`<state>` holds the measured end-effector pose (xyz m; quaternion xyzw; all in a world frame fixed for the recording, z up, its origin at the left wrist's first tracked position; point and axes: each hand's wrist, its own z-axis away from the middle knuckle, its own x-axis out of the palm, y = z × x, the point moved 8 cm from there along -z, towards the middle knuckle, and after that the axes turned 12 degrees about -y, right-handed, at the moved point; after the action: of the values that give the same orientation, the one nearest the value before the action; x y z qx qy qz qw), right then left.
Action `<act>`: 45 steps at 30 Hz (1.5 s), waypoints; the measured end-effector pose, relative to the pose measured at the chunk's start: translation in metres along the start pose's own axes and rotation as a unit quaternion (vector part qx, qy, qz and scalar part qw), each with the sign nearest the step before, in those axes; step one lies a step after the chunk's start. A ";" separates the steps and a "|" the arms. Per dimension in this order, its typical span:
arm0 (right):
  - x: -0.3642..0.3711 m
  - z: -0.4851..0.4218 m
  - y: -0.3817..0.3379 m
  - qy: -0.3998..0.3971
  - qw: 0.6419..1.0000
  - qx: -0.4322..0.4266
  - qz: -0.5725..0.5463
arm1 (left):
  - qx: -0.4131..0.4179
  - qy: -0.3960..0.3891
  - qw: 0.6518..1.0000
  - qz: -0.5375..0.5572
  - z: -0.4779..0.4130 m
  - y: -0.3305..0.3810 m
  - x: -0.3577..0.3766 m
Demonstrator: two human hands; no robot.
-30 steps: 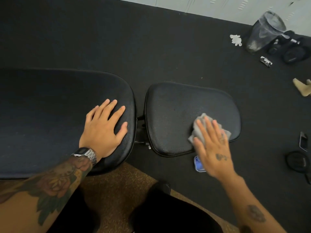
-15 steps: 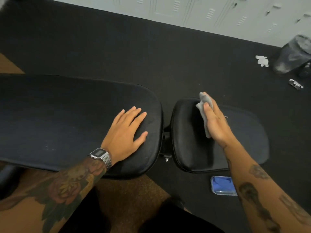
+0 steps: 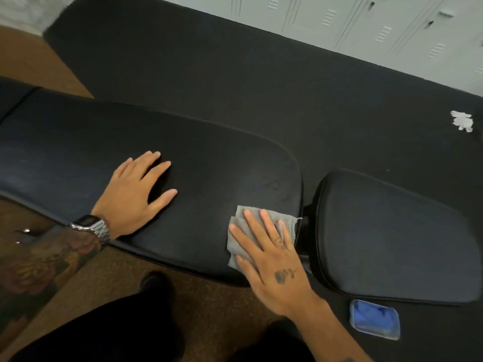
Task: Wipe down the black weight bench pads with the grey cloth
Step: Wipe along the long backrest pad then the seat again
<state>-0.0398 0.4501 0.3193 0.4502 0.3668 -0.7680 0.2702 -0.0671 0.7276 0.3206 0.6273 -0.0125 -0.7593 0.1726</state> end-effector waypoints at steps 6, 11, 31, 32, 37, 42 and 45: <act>-0.043 -0.063 0.072 0.026 0.992 0.126 -0.012 | -0.007 0.017 1.000 0.024 0.000 -0.003 0.002; -0.076 -0.129 0.098 0.024 0.979 0.198 -0.039 | -0.005 0.023 0.999 0.025 0.001 -0.004 0.000; -0.028 -0.036 0.067 0.034 0.988 0.148 -0.028 | 0.001 0.034 0.999 0.031 0.001 -0.009 -0.001; -0.034 -0.050 0.076 0.042 0.983 0.176 -0.040 | 0.002 0.032 0.999 0.031 0.001 -0.009 -0.001; -0.070 -0.123 0.076 0.060 0.967 0.245 -0.024 | 0.005 0.030 0.999 0.031 0.001 -0.009 -0.001; -0.058 -0.199 -0.007 -0.004 0.987 0.160 -0.014 | 0.010 0.025 0.999 0.041 0.000 -0.010 0.001; -0.032 -0.206 -0.079 0.001 0.997 0.064 0.036 | 0.021 0.044 0.994 0.100 0.002 -0.018 -0.005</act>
<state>0.0178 0.6652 0.3057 0.4801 0.3008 -0.7790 0.2686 -0.0728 0.7455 0.3218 0.6589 -0.0838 -0.7096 0.2349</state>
